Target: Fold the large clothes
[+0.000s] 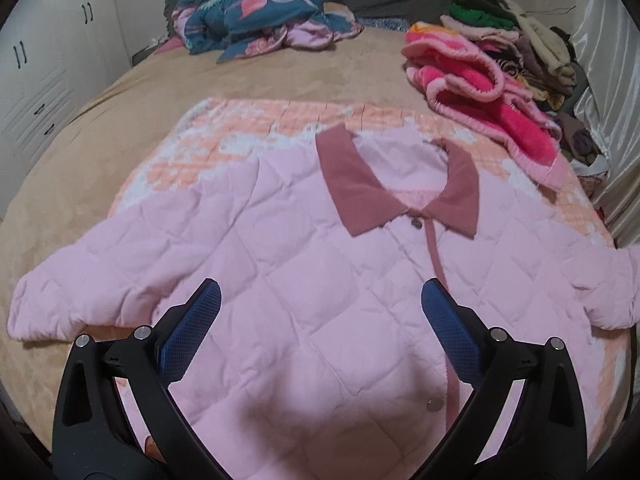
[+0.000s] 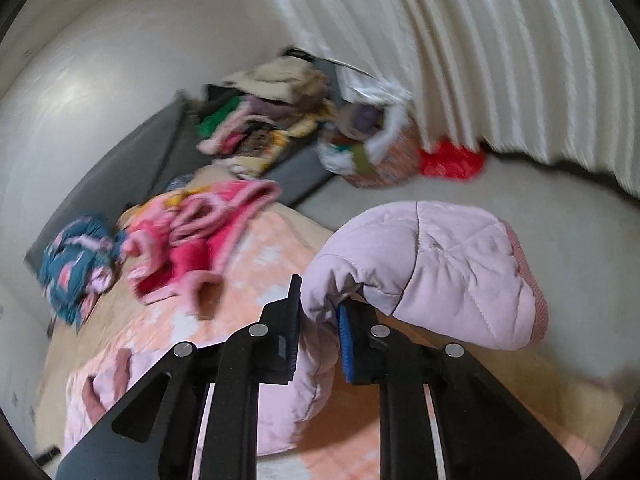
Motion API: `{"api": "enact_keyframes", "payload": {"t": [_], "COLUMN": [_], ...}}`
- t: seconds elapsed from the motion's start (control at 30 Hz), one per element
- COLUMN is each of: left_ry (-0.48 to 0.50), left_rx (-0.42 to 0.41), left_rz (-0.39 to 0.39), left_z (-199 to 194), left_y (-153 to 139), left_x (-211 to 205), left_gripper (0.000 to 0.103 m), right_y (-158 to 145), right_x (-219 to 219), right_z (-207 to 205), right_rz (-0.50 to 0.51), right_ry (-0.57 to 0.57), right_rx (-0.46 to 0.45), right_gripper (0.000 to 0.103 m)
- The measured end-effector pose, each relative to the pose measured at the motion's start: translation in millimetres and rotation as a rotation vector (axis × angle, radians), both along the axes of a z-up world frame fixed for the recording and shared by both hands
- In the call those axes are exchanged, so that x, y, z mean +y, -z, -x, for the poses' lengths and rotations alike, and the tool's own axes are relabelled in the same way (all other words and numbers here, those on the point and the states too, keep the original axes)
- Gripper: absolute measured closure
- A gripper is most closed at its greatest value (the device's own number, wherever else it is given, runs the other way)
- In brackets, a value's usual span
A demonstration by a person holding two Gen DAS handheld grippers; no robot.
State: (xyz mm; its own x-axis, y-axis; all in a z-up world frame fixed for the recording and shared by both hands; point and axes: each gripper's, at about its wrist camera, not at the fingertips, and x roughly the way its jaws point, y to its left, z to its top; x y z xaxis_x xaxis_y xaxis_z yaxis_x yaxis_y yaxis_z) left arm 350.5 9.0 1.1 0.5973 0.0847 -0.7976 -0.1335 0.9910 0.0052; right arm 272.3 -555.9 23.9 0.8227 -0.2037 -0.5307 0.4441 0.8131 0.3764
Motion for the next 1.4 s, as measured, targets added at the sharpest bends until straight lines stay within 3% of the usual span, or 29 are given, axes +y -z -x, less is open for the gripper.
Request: {"api": "enact_keyframes", "payload": {"t": [0.2,0.37,0.53,0.8,1.1,1.4], "left_ry": [0.005,-0.035,-0.067,-0.152,-0.145,-0.172], "left_rx": [-0.061,-0.097,-0.123,-0.131,-0.114,-0.100], "left_rz": [-0.059,-0.055,-0.048,0.032,0.142,0.166], "left_z": [7.1,12.1,18.3,24.7,16.5,13.1], "left_y": [-20.6,-29.9,-31.3,-18.1,2.5,13.8], "left_x": [2.4,18.5,39.8,82.5,109.7,125.2], "left_gripper": [0.009,0.009,0.009,0.009,0.009,0.009], "right_y": [-48.7,-78.3,-94.9,-105.0,-79.1,6.7], "right_x": [57.2,109.0,160.3,242.1,331.5,421.4], "right_z": [-18.9,-35.7,-48.3,-66.4,-79.9,-90.0], "right_rz": [0.084,0.125,0.168,0.240,0.301,0.288], "right_ry": [-0.122,-0.225,-0.311,-0.445,-0.607,-0.793], "right_rx": [-0.029,-0.046,-0.062,-0.084,-0.089,0.037], "right_gripper": [0.088,0.088,0.088,0.088,0.088,0.088]}}
